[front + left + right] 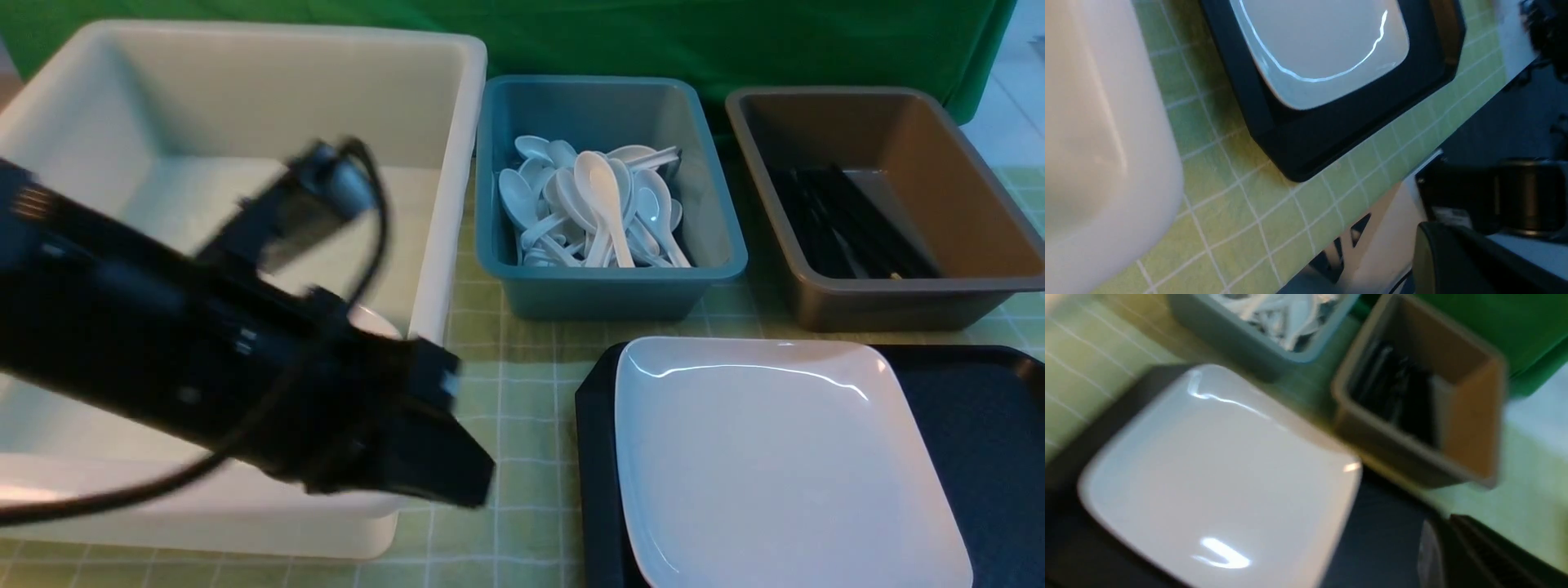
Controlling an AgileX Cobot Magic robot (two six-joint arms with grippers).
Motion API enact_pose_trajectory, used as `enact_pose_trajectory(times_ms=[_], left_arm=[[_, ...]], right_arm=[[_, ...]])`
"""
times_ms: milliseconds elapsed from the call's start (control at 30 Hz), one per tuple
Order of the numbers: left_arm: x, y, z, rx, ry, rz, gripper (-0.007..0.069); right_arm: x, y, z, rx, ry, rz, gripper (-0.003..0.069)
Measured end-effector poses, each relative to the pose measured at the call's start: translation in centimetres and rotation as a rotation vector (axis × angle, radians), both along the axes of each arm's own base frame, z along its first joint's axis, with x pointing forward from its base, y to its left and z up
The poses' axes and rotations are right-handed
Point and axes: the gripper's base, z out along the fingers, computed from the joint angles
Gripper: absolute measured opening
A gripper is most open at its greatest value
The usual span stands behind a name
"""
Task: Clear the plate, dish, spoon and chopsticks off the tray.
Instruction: Use the left arm to grab a plate from the dinner plate
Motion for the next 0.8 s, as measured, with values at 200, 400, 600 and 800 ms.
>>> enact_pose_trajectory(times_ms=[200,400,600,800], left_arm=[[0.5,-5.6,-4.7,0.205,0.11,-0.038,0.0023],[1.3,-8.4,-6.6,0.232,0.145,-0.039,0.0149],[1.2,-12.0,-7.4,0.237,0.154,-0.11,0.0274],[1.6,-14.6,-9.7,0.292,0.227,-0.08,0.0318]], right_arm=[[-1.0,0.8,0.3,0.305,0.017,0.101,0.0],[-1.2,-0.1,0.0,0.283,0.027,0.07,0.0],[-1.2,-0.7,0.0,0.261,0.001,0.044,0.0],[-1.2,-1.2,-0.3,0.228,0.021,0.01,0.0]])
